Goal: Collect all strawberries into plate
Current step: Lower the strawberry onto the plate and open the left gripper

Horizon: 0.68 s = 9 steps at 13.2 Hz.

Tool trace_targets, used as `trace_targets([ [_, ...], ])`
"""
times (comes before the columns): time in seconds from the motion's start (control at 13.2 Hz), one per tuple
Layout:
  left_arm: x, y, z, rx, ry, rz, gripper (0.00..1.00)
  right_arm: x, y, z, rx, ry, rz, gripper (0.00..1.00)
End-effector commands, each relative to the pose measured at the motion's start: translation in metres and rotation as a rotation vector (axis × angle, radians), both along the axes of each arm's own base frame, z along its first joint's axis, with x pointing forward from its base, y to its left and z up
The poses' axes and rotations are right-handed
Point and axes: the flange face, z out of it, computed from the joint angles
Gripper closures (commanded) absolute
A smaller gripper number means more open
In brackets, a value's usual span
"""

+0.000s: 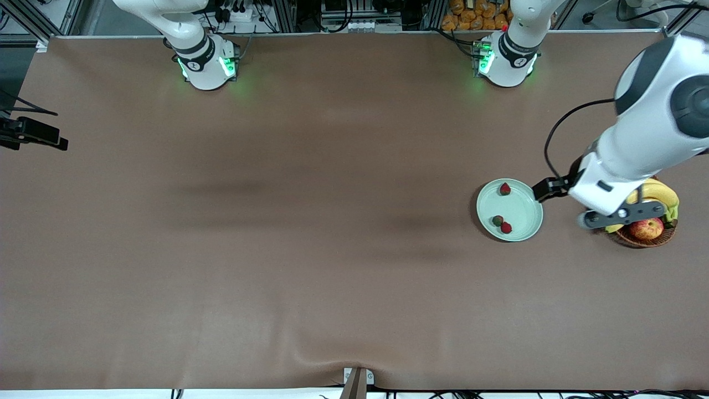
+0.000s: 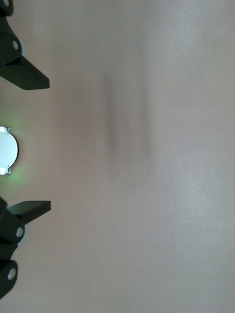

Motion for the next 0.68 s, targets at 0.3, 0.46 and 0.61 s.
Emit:
trace_targets([
  [0.3,-0.013,-0.012,0.065,-0.052,-0.057,-0.013,0.00,-0.004,0.006,0.005,-0.014,0.002,0.000,0.00],
  [0.46,-0.015,-0.007,0.087,-0.087,-0.069,0.006,0.00,-0.004,0.009,0.012,-0.014,-0.011,0.003,0.00],
  [0.61,-0.013,-0.005,0.095,-0.079,-0.071,0.022,0.00,-0.004,0.011,0.021,-0.014,-0.027,-0.002,0.00],
])
